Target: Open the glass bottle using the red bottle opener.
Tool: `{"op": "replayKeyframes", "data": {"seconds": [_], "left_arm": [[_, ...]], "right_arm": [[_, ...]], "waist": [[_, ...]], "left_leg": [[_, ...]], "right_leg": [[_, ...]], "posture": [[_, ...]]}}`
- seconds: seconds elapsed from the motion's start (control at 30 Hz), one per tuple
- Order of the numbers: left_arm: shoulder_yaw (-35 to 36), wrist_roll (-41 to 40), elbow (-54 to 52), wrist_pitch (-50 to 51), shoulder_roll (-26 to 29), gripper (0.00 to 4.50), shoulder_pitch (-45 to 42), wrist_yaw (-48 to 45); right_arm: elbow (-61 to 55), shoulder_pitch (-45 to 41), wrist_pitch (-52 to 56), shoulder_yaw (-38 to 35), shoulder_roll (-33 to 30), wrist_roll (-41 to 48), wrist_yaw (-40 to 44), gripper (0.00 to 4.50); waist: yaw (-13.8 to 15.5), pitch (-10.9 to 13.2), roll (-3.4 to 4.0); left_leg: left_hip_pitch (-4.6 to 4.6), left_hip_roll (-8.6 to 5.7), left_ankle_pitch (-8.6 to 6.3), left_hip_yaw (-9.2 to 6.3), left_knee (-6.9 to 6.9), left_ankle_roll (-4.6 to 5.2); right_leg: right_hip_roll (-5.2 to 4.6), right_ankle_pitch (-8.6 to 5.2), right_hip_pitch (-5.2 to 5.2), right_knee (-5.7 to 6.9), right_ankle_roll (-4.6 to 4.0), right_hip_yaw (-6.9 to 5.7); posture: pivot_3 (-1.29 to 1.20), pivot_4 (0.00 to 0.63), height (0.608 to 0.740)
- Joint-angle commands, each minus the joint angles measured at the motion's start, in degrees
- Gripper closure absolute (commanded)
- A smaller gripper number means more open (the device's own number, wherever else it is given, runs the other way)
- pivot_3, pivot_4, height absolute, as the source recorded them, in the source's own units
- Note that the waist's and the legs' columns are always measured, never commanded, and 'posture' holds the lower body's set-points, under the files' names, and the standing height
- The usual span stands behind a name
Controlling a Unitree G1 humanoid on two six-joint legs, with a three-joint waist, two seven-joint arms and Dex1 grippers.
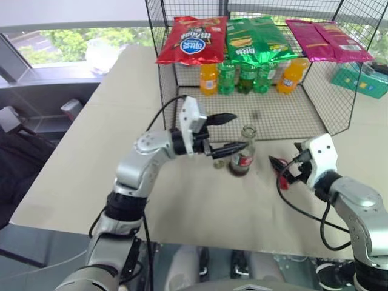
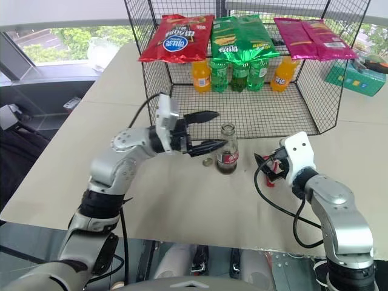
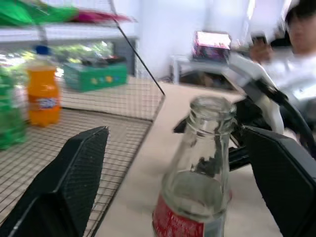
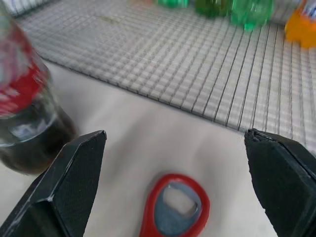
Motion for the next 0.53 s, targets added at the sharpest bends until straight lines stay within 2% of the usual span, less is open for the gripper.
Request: {"op": "replayKeyframes", "data": {"seconds": [0.03,0.07,0.13,0.3,0.4,0.53], "left_arm": [[6.22,-4.74,-6.75,3.69,1.20,0.03,4.53,5.28],[9.90,-5.87,-8.40,3.80,0.58,0.03,8.82,8.42],[13.46,-7.12,-10.99,4.37,0.57,0.03,15.30,11.68],[15.95,-0.47,-13.63,-4.57,2.86,0.03,33.10,10.33],[17.16,0.40,-13.80,-7.77,3.49,0.03,38.81,9.64],[17.32,0.89,-14.08,-9.54,4.12,0.03,41.17,10.17]], "right_arm": [[-2.69,3.85,-9.74,-2.74,0.86,2.42,2.22,0.00],[-2.07,8.14,-17.72,-3.64,1.30,2.06,4.49,0.00],[-0.36,14.18,-26.05,-5.49,1.71,2.49,7.21,0.00],[7.32,26.88,-39.61,-12.27,1.10,7.49,15.48,0.00],[12.00,30.41,-45.74,-15.04,-0.84,8.88,20.11,0.00],[16.07,30.53,-48.65,-15.58,-2.81,10.30,22.10,0.00]], "waist": [[0.03,0.01,0.01],[0.01,-0.01,0.03],[0.03,-0.03,0.07],[0.14,0.07,-0.02],[0.19,0.11,0.03],[0.16,0.13,0.12]], "left_leg": [[0.01,0.00,0.00,0.01,0.00,0.00],[0.02,0.00,0.00,0.02,0.00,0.00],[0.17,-0.01,-0.01,0.04,-0.18,0.00],[0.19,-0.01,-0.02,0.06,-0.19,0.00],[0.19,0.00,-0.19,0.02,-0.19,-0.22],[0.26,0.02,-0.33,-0.07,-0.18,0.00]], "right_leg": [[-0.01,0.00,0.01,0.00,0.00,0.00],[-0.02,0.01,0.02,0.00,0.01,0.00],[-0.01,-0.01,0.12,-0.15,0.02,0.05],[-0.01,-0.05,0.19,-0.29,0.11,0.05],[-0.05,-0.05,0.20,-0.38,0.12,0.05],[-0.08,-0.15,0.16,-0.38,-0.07,0.05]], "posture": [[0.00,0.150,0.740],[0.00,0.150,0.740],[0.00,0.150,0.740],[0.00,0.150,0.740],[0.00,0.150,0.740],[0.00,0.150,0.740]]}}
